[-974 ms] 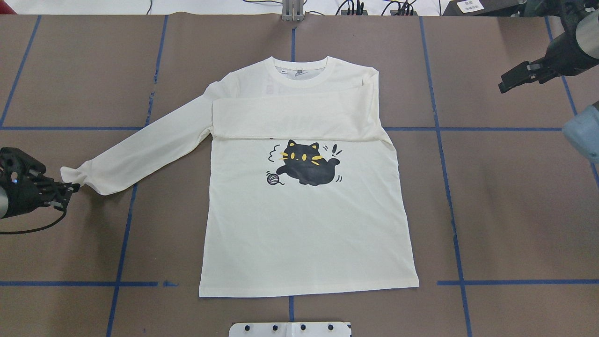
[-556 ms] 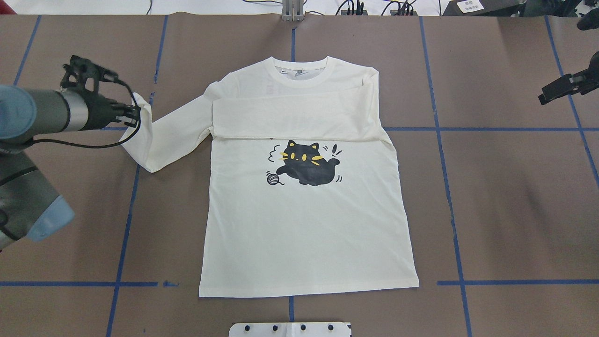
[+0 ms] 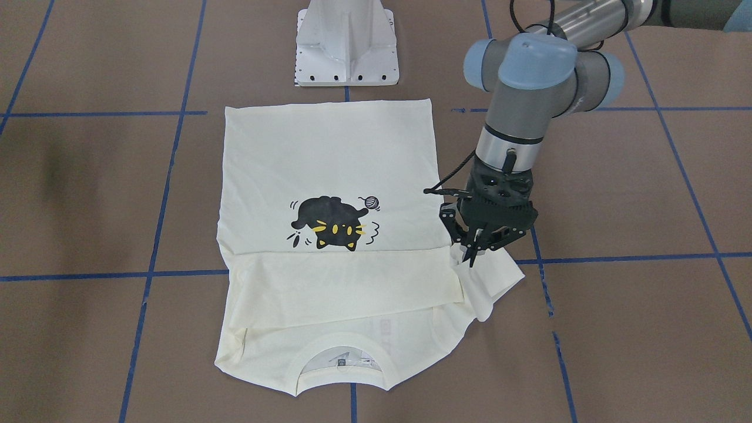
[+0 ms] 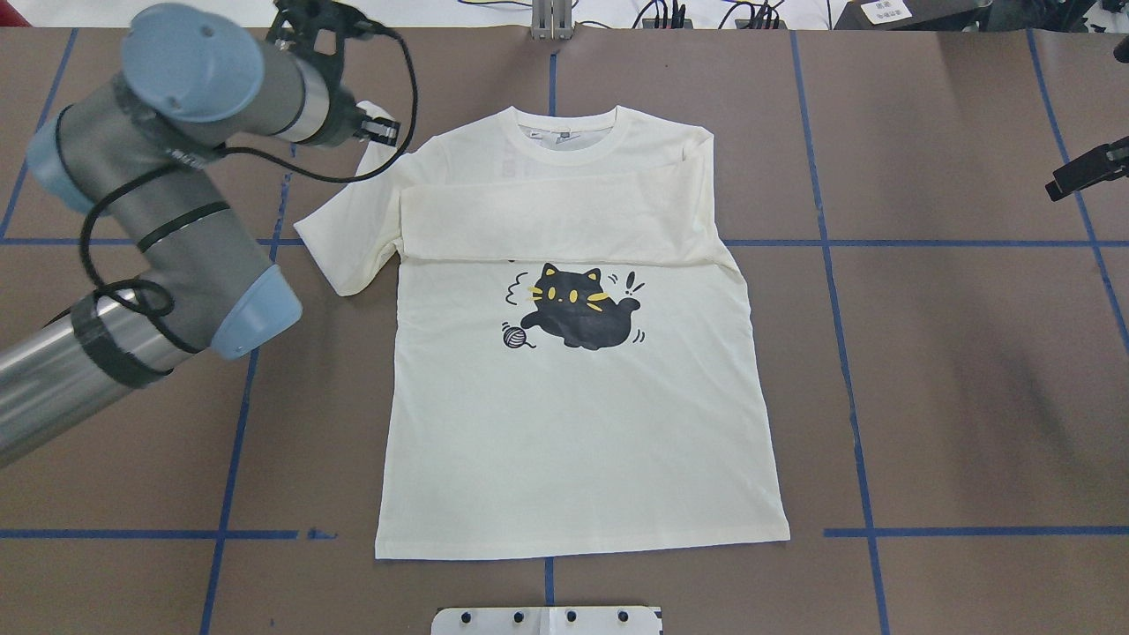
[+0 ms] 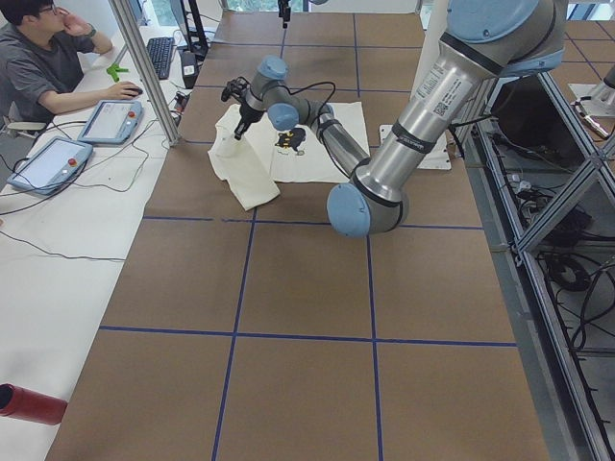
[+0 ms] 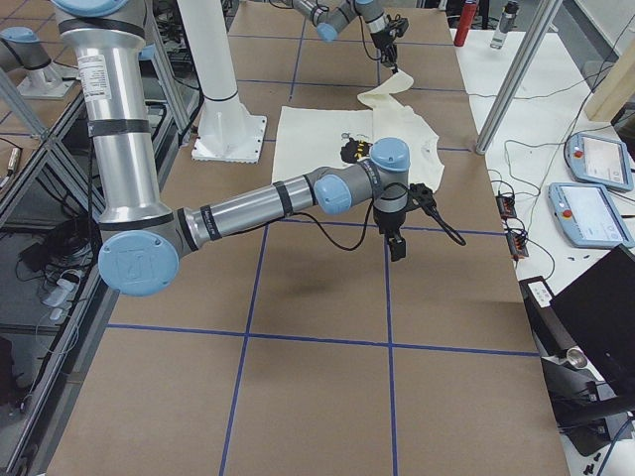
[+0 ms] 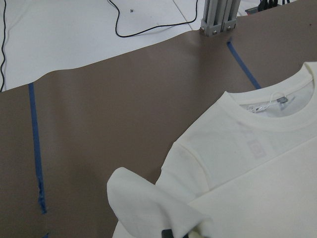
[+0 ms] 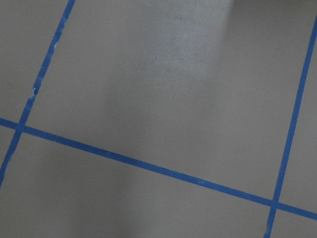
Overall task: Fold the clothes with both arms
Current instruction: 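Fold the held sleeve with the left gripper across the chest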
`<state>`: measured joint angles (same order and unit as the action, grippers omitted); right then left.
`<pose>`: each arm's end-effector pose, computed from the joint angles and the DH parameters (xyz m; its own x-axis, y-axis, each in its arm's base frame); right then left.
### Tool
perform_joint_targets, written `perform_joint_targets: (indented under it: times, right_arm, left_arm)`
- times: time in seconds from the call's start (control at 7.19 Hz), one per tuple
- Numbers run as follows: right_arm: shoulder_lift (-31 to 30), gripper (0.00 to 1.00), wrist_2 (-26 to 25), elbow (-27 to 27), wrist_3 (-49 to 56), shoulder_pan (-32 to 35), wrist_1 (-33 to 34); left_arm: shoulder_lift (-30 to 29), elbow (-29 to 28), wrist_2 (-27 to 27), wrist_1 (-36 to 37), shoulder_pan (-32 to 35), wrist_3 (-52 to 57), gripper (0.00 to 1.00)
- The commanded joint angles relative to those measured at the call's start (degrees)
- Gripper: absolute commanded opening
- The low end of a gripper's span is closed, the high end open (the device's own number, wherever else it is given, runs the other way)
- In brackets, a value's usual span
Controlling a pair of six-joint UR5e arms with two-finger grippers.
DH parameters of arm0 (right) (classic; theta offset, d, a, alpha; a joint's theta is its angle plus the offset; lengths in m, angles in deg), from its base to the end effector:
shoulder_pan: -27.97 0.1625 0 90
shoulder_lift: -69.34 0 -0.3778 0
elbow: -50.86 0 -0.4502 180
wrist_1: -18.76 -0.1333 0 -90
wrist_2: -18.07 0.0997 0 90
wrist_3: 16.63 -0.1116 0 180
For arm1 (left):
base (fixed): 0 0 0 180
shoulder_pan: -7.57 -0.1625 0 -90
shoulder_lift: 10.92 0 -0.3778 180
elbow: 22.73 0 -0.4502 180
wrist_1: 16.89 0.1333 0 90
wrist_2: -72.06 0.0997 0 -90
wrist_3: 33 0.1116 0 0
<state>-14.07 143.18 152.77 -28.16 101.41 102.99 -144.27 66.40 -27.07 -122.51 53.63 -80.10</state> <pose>-0.1044 -0.5936 0.4372 0.7542 -0.2758 0.5959 0.1113 0.9481 0.2979 0.4286 -0.6113 0.1068 0.6889 0.2537 -0.6790 0.2027 0.8320 0.5165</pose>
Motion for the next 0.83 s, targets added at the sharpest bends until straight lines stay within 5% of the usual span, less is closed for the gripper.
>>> perform_joint_targets:
  times: [0.0, 0.14, 0.7]
  right_arm:
    - [-0.1, 1.00, -0.2, 0.0, -0.3, 0.2, -0.2]
    - [-0.2, 1.00, -0.3, 0.0, -0.3, 0.3, -0.2]
    - [0.0, 1.00, -0.4, 0.1, -0.4, 0.3, -0.3]
  left_arm:
    - [-14.0, -12.6, 1.5, 0.2, -4.2, -5.1, 0.00]
    - [-13.6, -13.4, 8.2, -3.3, -9.0, -4.9, 0.00]
    - [-17.8, -25.6, 13.3, -16.2, -15.0, -0.7, 0.00]
